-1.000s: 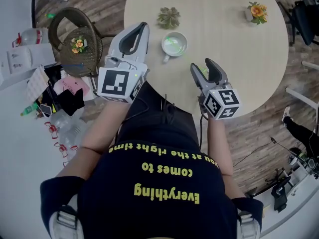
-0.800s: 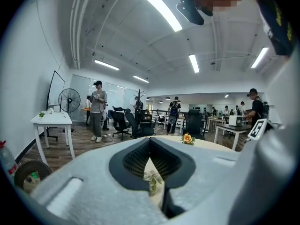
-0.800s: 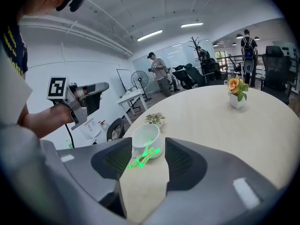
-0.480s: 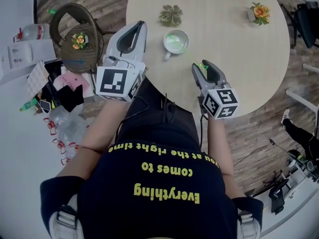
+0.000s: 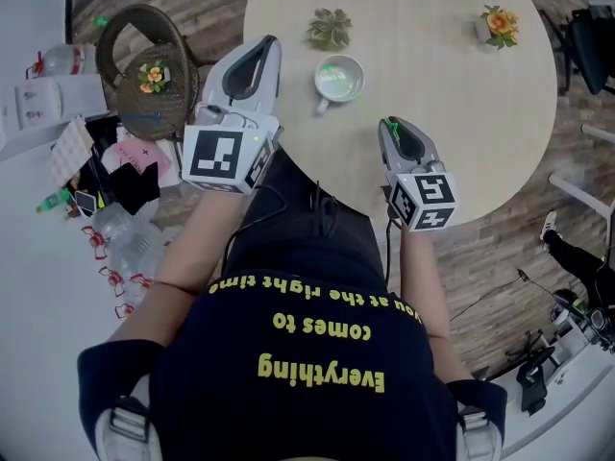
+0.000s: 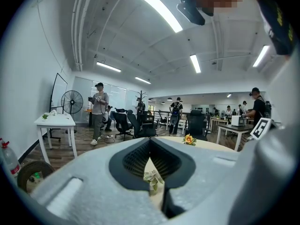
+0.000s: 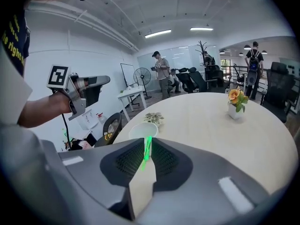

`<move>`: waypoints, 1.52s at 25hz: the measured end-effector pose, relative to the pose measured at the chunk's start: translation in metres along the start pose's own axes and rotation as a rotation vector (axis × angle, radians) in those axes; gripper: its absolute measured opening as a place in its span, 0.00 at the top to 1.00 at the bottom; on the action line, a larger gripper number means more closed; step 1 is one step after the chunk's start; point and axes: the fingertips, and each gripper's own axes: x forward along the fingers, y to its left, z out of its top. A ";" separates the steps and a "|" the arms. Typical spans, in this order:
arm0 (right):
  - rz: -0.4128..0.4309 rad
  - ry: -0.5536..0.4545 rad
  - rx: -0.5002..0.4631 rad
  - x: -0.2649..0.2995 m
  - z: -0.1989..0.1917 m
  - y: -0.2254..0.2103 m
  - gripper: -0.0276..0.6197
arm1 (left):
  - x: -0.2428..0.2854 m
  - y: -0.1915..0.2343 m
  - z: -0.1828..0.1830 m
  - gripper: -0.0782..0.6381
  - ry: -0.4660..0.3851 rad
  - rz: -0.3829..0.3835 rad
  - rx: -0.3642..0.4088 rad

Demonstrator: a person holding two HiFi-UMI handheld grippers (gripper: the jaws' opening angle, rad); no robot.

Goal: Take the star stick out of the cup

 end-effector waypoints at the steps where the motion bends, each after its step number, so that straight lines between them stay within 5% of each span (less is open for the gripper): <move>1: -0.006 -0.001 -0.016 -0.001 0.001 0.000 0.87 | 0.000 -0.001 0.000 0.89 0.000 0.000 0.000; 20: 0.013 0.005 -0.177 -0.036 0.028 0.011 0.91 | -0.018 -0.006 0.021 0.89 -0.052 0.032 0.015; 38: -0.007 -0.237 -0.166 -0.084 0.094 0.013 0.91 | -0.032 -0.018 0.041 0.89 -0.092 0.041 0.035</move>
